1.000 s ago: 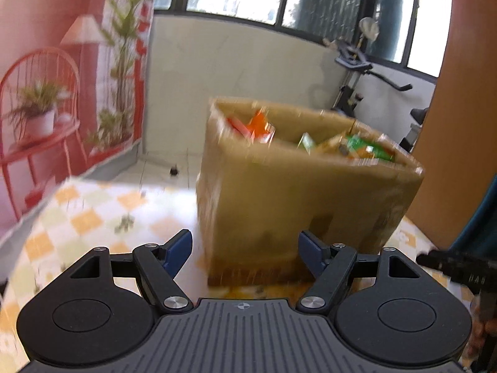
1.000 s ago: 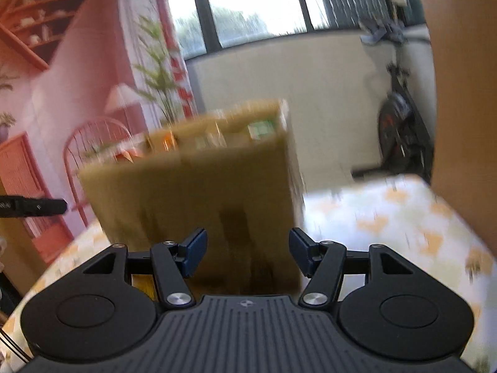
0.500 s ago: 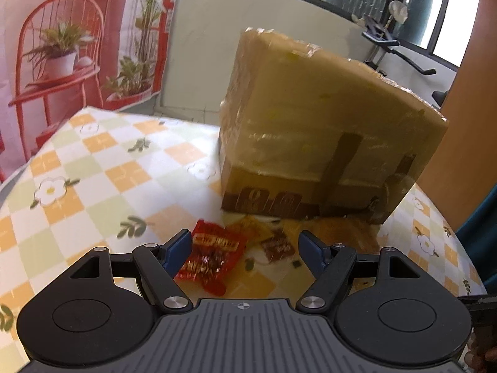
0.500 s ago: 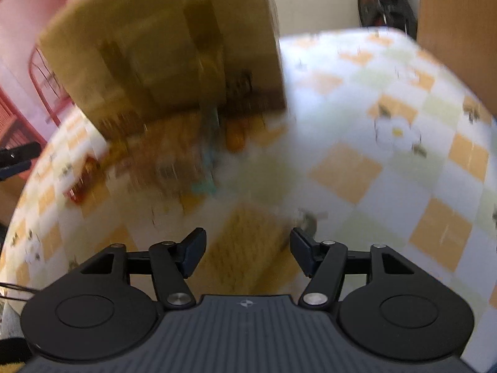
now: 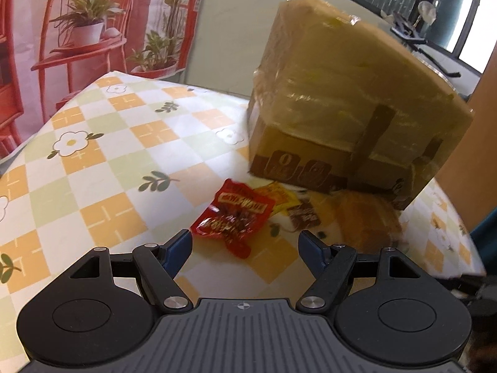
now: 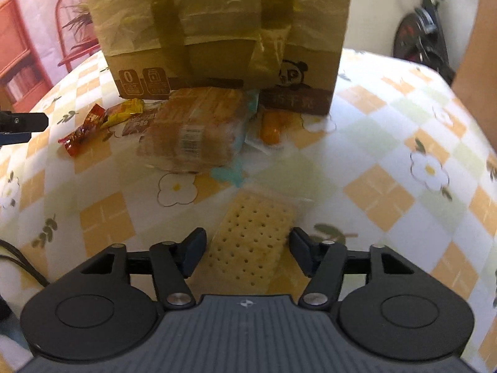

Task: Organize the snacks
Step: 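Move both tools back down to the remaining snacks, then grasp the red spicy snack bag with the left tool while the right grasps the cracker pack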

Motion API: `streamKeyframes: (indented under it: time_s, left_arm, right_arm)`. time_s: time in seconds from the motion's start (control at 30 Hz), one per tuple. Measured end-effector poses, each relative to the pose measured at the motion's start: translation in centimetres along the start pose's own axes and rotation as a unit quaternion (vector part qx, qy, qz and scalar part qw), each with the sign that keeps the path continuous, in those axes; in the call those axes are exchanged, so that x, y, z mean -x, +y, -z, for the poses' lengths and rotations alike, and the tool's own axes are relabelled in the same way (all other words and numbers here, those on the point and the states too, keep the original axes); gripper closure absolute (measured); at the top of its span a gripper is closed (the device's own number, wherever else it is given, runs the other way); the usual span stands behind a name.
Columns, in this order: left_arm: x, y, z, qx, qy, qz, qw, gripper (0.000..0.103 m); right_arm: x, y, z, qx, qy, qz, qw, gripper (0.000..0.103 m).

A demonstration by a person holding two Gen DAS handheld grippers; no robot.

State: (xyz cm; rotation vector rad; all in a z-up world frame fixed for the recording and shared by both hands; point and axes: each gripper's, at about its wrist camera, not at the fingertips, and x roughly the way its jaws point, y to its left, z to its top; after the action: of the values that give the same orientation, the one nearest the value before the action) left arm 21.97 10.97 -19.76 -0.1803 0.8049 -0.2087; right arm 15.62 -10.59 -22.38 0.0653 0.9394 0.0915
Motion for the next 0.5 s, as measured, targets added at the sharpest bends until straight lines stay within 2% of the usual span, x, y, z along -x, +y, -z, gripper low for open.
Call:
streamKeyframes:
  time_s: [0.27,0.5]
  left_arm:
    - [-1.2,0.3,-0.6,-0.018,0.003,-0.021,0.9996,0.026]
    - [-3.4,-0.6,-1.0,-0.064,0.003,-0.037,0.9973,0.026]
  right_arm:
    - [-1.2,-2.8,-0.7,0.010,-0.043,0.017,0.999,0.044]
    - [-1.8,-4.1,0.5,0.013,-0.102,0.020,0.994,0.047]
